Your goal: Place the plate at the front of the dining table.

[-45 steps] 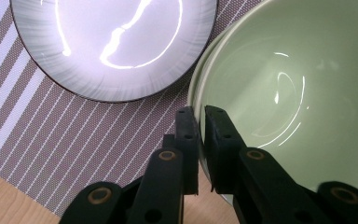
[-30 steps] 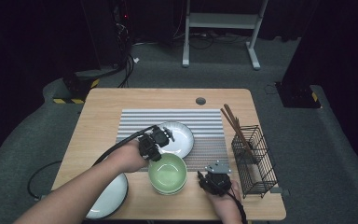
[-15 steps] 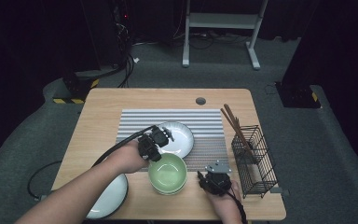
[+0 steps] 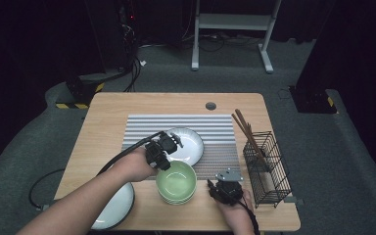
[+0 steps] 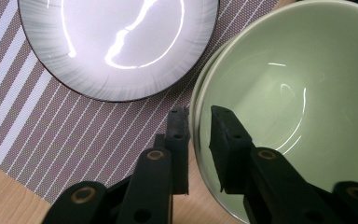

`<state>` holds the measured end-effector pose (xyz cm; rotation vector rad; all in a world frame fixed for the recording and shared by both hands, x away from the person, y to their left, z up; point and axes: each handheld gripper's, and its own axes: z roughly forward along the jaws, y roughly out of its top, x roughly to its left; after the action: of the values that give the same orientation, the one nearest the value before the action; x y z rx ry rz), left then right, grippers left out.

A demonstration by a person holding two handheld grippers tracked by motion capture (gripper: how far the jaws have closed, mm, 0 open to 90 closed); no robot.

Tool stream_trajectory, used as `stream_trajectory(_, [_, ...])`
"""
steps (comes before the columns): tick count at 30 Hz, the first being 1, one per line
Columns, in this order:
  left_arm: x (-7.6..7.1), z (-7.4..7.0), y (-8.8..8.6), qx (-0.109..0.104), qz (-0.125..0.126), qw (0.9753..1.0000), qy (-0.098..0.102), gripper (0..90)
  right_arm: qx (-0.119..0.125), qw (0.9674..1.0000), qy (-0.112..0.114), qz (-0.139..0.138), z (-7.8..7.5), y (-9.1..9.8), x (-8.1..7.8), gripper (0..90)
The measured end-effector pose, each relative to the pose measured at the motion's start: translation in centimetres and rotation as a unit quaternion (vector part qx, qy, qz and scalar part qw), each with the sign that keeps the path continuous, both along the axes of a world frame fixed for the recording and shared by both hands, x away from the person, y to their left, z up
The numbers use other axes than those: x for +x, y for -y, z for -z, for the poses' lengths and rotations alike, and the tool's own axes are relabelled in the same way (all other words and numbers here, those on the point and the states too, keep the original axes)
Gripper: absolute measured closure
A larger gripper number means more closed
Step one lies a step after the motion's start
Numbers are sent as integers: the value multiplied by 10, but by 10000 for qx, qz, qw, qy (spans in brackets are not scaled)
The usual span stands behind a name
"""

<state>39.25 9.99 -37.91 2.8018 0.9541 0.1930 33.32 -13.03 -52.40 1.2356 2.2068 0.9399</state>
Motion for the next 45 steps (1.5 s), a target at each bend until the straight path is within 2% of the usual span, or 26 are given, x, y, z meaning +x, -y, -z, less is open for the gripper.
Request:
stream_trajectory(5, [0, 4, 2, 12, -34, 10000, -22, 711, 8, 10000, -3, 3, 0, 0, 0, 474])
stream_trajectory(10, [1, 15, 5, 65, -23, 10000, -44, 683, 19, 10000, -3, -2, 0, 0, 0, 474])
stream_trajectory(12, [1, 18, 6, 96, -41, 9999, -9, 736, 23, 10000, -7, -2, 0, 0, 0, 474])
stream_trajectory(14, [1, 20, 6, 110, -52, 9999, 25, 752, 23, 10000, -6, -3, 0, 0, 0, 474])
stream_trajectory(16, [0, 23, 7, 211, 0, 9998, 32, 754, 29, 10000, -12, -6, 0, 0, 0, 474])
stream_trajectory(21, [-1, 26, 10, 311, 19, 9994, 118, 763, 36, 10000, -16, -8, 0, 0, 0, 474])
stream_trajectory(45, [-3, 22, 11, 318, 77, 9993, 193, 808, 33, 10000, -28, 8, 0, 1, 1, 458])
